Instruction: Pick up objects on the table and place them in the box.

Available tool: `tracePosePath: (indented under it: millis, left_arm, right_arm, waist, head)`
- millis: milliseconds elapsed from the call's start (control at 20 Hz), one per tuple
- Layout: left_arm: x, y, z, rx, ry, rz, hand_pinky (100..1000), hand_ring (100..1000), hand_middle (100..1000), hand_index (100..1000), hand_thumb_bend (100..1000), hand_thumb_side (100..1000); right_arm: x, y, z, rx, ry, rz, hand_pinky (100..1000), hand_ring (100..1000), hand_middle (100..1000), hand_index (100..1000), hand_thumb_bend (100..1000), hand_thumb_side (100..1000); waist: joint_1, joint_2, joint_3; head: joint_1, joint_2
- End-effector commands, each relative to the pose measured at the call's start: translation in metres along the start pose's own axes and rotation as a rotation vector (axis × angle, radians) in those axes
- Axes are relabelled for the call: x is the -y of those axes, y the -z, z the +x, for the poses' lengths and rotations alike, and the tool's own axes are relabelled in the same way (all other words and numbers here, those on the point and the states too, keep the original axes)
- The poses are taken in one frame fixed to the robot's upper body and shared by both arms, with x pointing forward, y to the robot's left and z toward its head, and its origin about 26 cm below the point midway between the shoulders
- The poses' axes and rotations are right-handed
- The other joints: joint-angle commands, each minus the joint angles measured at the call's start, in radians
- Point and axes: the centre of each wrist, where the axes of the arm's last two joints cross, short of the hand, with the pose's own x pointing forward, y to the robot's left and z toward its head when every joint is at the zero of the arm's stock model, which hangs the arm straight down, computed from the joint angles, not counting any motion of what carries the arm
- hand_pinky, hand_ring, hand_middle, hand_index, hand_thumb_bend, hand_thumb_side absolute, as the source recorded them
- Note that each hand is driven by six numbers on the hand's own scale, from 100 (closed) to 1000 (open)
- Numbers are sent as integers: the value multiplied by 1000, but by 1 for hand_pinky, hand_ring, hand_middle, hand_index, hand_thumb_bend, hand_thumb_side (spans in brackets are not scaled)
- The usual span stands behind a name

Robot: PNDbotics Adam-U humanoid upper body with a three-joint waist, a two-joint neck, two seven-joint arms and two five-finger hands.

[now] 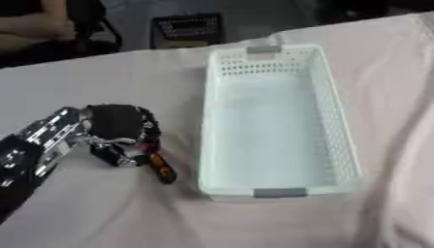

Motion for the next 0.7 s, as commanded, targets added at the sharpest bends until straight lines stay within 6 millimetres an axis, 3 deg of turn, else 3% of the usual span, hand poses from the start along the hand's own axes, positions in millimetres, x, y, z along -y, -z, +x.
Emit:
tracePosePath:
  millis: [50,400,700]
  left_arm:
    - [-6,-7,-7,-31,8,4,684,515,303,457,100,233]
    - [-5,-12,-9,-63,-37,25,669,459,252,408,100,243]
    - [15,-14,-10,-113,-249,95,671,434,243,408,100,245]
  right_arm:
    - [3,6,4,27,-7,-1,433,551,599,814,100,757]
    - [3,6,4,26,-8,-2,433,551,598,814,100,757]
    - [3,6,4,24,-8,-3,433,551,598,815,100,757]
  waist:
    - [-7,-11,0]
    - [-8,-11,1]
    - [-10,-10,3]
  head:
    - [-9,-11]
    - [-11,-15]
    - [-20,-18]
